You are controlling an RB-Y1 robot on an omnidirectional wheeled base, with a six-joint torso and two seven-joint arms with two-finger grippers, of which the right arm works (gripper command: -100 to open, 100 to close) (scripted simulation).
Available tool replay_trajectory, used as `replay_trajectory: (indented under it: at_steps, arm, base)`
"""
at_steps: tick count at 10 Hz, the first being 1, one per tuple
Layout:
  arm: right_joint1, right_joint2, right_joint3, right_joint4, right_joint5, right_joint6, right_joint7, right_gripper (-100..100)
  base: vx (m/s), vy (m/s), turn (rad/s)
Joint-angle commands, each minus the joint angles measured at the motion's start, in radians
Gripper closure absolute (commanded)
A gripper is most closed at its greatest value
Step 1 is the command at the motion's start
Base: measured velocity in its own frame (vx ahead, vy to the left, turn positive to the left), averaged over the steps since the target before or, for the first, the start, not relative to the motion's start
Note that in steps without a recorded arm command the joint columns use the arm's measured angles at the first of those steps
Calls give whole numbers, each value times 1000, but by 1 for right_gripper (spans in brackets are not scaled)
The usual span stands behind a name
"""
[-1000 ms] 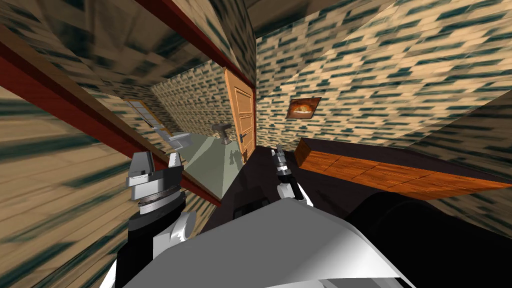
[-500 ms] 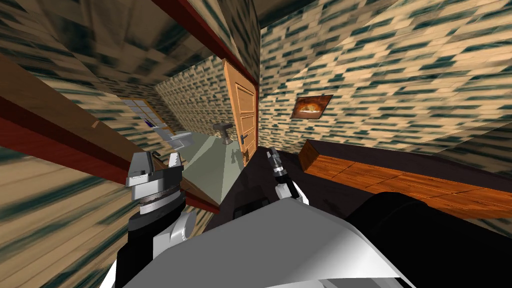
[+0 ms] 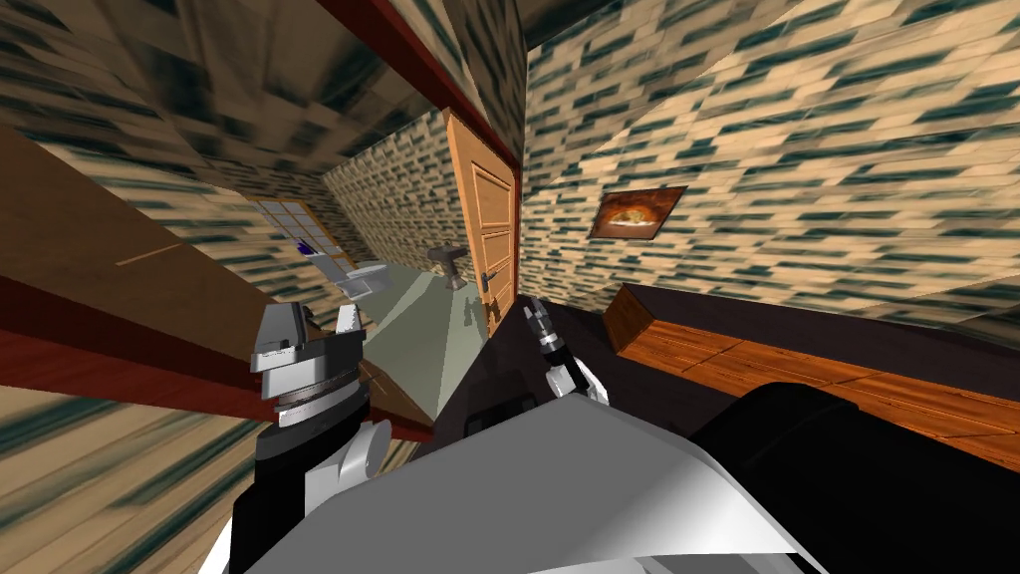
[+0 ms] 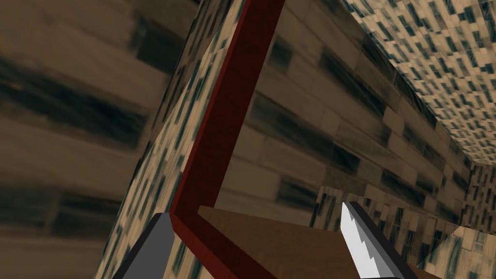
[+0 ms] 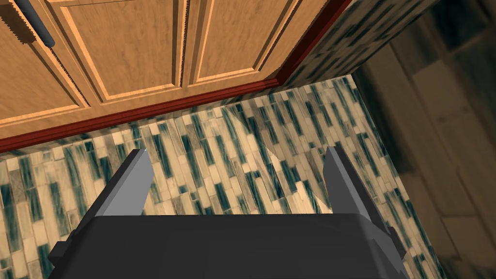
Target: Push the door open
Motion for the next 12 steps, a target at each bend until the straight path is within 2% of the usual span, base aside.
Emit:
replay_trajectory:
  at_steps: [1, 2, 6, 7, 8, 9, 12]
  arm:
    - [-19, -28, 21, 27, 3, -3, -27, -100]
    - [-25, -36, 27, 37, 4, -5, -35, -100]
    - [-78, -106, 80, 123, 12, -25, -100, -100]
    - [-85, -115, 87, 134, 13, -27, -109, -100]
    - [-105, -142, 107, 166, 16, -35, -134, -100]
    - [-112, -150, 114, 177, 17, -37, -142, -100]
    - [-145, -194, 147, 231, 22, -49, -183, -100]
  base:
    - [198, -40, 89]
    - [146, -40, 53]
    - [186, -39, 78]
    - [148, -48, 39]
    - [167, -55, 105]
    - [173, -55, 75]
    - [163, -65, 57]
